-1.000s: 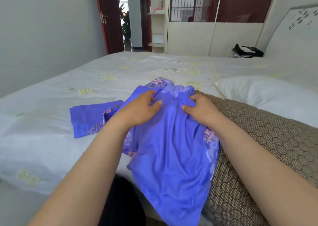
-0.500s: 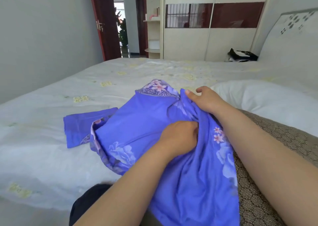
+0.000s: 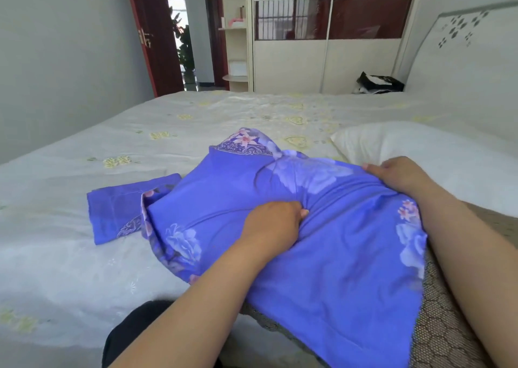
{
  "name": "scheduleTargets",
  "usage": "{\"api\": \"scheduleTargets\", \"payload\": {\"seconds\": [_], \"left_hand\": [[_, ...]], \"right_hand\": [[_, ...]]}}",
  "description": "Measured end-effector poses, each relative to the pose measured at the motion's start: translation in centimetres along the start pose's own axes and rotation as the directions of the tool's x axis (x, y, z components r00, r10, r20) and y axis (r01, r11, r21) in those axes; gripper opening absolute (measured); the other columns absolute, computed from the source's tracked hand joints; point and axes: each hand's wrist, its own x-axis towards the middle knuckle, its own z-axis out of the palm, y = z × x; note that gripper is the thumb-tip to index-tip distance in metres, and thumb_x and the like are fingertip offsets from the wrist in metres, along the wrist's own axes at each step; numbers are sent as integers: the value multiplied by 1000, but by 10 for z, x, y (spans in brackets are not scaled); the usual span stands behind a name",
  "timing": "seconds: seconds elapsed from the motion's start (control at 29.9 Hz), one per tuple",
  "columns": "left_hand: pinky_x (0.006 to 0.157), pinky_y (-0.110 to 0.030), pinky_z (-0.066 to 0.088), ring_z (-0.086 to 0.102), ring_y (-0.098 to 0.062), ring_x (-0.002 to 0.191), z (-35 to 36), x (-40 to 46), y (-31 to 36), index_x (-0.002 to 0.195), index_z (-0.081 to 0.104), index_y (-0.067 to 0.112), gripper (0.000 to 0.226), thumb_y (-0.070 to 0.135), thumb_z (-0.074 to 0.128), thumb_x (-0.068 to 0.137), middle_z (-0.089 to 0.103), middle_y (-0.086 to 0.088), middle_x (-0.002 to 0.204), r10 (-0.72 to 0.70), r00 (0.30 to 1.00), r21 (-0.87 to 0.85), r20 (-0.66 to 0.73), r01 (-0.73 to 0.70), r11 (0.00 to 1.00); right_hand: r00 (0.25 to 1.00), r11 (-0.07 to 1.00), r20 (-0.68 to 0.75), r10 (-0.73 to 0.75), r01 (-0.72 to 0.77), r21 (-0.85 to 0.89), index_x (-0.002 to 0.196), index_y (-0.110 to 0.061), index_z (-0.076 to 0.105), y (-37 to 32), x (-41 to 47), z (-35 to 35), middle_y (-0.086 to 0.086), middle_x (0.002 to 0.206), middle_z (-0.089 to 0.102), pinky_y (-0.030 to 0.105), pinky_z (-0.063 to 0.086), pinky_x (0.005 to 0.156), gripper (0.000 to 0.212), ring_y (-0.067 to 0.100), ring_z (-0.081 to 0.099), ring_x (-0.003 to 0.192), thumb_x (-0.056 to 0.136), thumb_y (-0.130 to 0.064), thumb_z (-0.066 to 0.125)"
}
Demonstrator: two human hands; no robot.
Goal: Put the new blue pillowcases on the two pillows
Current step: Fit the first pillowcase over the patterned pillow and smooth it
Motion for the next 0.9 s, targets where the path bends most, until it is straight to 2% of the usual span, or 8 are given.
{"api": "scheduleTargets", "payload": {"seconds": [0.1, 0.23, 0.37, 0.57, 0.67, 0.73, 0.8, 0.9], "left_hand": [[73, -34, 39, 57, -32, 101, 6, 2, 7, 99, 57, 16, 35, 38, 30, 101, 64, -10, 111, -14, 999, 11, -36, 15, 1000], [79, -37, 37, 52, -29, 101, 10, -1, 3, 92, 46, 19, 28, 42, 32, 99, 58, -6, 106, -76, 979, -47, -187, 68, 997], [78, -39, 36, 51, -28, 91, 23, -3, -9, 94, 53, 18, 31, 43, 35, 91, 53, -3, 97, -88, 908, -31, -410, 83, 996], [71, -36, 30, 52, -32, 79, -20, 41, -10, 86, 51, 12, 15, 22, 45, 95, 58, -8, 86, -169, 731, -235, -662, 11, 972], [75, -36, 31, 52, -30, 93, -46, 85, -15, 94, 54, 14, 15, 28, 47, 95, 61, -5, 96, -174, 791, -185, -587, 79, 980], [82, -37, 37, 51, -30, 105, -40, 103, -13, 105, 54, 16, 21, 33, 47, 95, 59, -6, 110, -189, 881, -239, -435, 90, 967], [93, -40, 41, 47, -32, 115, -14, 105, -7, 119, 52, 16, 36, 42, 48, 94, 55, -8, 123, -187, 952, -288, -241, 114, 951], [89, -39, 40, 51, -31, 109, 43, 88, 1, 114, 60, 16, 33, 40, 50, 94, 58, -9, 115, -95, 961, -96, -258, 72, 993]], "right_hand": [[989, 994, 103, -103, 99, 42, 72, -10, 52, -11, -2, -1, 6, 77, 58, 31, 38, 62, 56, 25, 55, 75, 82, -65, 52], [919, 997, 389, -69, 76, -4, 104, -20, 64, -12, -7, 1, 0, 101, 68, 33, 47, 91, 74, 19, 64, 92, 66, -82, 50], [948, 969, 291, -132, 62, 238, 109, -18, 64, -16, -13, 19, 0, 107, 66, 29, 49, 84, 53, 19, 63, 96, 77, -60, 65], [984, 534, 145, 102, -177, 827, 95, -12, 60, -22, -9, 1, 4, 66, 66, 28, 47, 61, 29, 17, 60, 60, 91, -40, 58], [965, 131, 191, 178, -215, 968, 98, -12, 60, -17, -7, 19, 9, 91, 66, 33, 51, 70, 18, 22, 63, 76, 95, -29, 52], [965, 68, 178, 194, -194, 979, 116, -7, 59, -7, -10, 41, 13, 113, 65, 40, 54, 81, 34, 27, 66, 93, 87, -24, 60], [974, 375, 37, 223, -121, 919, 131, -11, 48, 12, -18, 54, 14, 125, 58, 43, 51, 92, 62, 27, 61, 105, 74, -23, 71], [968, 944, -251, -26, 106, 313, 142, -23, 37, 39, -23, 51, 16, 137, 35, 36, 30, 108, 70, 27, 41, 126, 81, -28, 72]]}}
